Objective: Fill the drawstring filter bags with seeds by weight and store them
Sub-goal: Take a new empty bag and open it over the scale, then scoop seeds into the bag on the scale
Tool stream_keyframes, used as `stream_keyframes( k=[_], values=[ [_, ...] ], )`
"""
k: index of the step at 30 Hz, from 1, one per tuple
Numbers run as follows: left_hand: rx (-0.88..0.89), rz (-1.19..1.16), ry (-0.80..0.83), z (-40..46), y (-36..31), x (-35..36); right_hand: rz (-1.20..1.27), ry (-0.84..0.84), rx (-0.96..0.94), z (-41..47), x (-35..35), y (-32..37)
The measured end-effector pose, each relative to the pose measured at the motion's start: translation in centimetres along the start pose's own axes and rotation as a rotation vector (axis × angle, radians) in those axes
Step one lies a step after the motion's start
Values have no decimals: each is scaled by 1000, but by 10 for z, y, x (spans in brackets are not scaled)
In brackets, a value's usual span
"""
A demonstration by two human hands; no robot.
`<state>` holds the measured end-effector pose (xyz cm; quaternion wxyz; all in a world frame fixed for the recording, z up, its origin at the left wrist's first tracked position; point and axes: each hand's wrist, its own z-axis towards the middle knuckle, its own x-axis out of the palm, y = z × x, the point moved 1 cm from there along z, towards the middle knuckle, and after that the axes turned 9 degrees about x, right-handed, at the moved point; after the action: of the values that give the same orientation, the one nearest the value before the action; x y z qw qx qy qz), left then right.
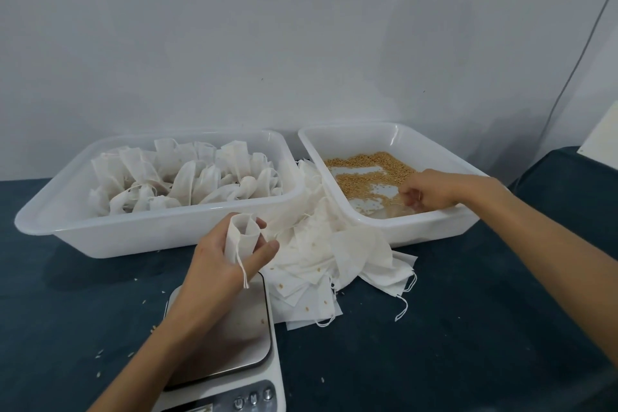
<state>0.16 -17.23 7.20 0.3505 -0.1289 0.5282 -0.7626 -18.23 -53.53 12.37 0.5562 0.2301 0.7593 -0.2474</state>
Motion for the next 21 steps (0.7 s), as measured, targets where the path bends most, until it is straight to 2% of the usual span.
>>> stream_keyframes(
  k=[4, 10, 17, 21],
  values=[
    [-13, 11, -1, 1, 0, 0, 198, 112, -5, -13, -2, -10],
    [-29, 21, 15, -1, 1, 2, 397, -117, 103, -15, 7, -26],
    [-17, 20, 14, -1, 2, 2, 446, -233, 124, -16, 1, -23],
    [-10, 14, 25, 0, 3, 3, 491, -289, 61, -22, -10, -11]
  ],
)
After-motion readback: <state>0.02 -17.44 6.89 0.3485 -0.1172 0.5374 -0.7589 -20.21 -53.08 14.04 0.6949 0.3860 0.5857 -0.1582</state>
